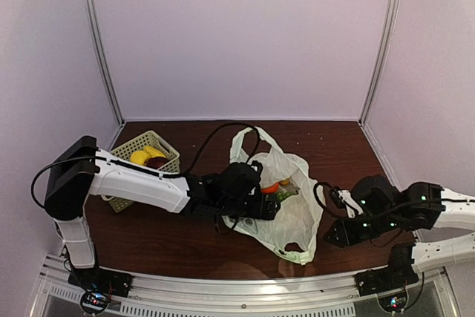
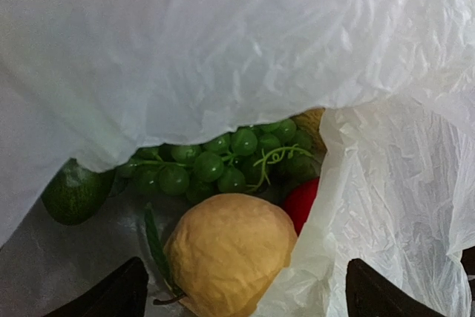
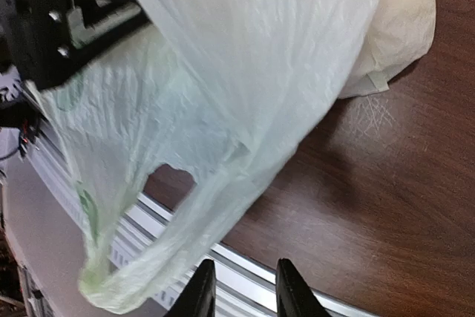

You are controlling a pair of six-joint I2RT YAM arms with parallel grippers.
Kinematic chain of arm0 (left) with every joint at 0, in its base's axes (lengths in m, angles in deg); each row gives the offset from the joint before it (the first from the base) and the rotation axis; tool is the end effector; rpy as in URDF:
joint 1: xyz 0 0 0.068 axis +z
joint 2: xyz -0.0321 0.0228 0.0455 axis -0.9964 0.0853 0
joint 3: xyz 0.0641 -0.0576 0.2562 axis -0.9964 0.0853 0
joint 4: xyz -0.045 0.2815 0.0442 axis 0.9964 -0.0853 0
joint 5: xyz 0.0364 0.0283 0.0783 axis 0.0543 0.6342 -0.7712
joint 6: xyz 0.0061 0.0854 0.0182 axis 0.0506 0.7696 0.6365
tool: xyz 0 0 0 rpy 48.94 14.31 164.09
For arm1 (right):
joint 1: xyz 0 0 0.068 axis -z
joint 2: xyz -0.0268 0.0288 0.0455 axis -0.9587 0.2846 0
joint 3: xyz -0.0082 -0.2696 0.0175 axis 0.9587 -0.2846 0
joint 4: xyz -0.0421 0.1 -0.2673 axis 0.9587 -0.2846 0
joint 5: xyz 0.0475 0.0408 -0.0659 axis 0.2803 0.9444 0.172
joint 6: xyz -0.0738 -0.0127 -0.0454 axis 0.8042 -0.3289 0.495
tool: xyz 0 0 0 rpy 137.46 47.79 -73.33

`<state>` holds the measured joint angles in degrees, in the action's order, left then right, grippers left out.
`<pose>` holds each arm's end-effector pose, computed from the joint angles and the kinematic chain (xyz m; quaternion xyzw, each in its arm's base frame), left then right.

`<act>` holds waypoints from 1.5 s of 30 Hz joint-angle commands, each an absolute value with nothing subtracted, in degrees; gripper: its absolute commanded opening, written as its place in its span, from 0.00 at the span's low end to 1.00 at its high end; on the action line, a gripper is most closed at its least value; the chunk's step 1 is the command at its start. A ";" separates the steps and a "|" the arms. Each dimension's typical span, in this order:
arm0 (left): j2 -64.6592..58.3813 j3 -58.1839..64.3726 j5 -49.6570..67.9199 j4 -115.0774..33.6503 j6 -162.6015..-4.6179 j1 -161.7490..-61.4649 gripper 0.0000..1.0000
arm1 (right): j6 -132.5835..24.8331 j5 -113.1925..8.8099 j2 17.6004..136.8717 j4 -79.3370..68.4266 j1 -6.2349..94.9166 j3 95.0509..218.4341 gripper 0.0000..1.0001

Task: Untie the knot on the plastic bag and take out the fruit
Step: Adjust the bag opening for the takeout bag.

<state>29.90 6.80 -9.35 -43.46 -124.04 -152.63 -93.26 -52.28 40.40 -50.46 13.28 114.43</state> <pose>0.1907 -0.4244 0.1337 0.0853 0.9017 -0.3187 0.2794 0.0887 0.1751 0.1771 -0.1352 0.9461 0.2679 0.1217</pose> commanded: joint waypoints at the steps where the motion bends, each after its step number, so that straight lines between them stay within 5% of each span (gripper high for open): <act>1: 28.35 7.69 -7.94 -40.63 -125.11 -152.41 0.94 | -88.29 -55.82 39.97 -50.86 12.54 125.25 0.36; 5: 25.43 8.86 -8.92 -41.18 -125.14 -152.29 0.95 | -83.92 -55.85 43.00 -49.19 12.46 131.26 0.50; 15: 23.85 9.14 -9.99 -42.55 -126.24 -150.50 0.93 | -78.56 -58.71 58.34 -36.58 12.20 134.64 0.60; 24: 23.33 10.43 -12.22 -44.14 -128.07 -150.50 0.60 | -78.78 -68.47 70.22 -31.07 12.10 135.66 0.71; 29: 23.12 11.28 -12.62 -44.35 -128.61 -150.50 0.54 | -76.31 -69.06 75.89 -28.41 12.14 136.10 0.73; 38: 22.88 12.68 -12.55 -43.96 -129.49 -150.57 0.49 | -72.52 -71.42 84.26 -26.67 12.37 137.96 0.60; 45: 22.84 12.95 -12.32 -43.81 -129.69 -150.59 0.48 | -71.51 -68.82 87.47 -22.96 12.95 137.69 0.33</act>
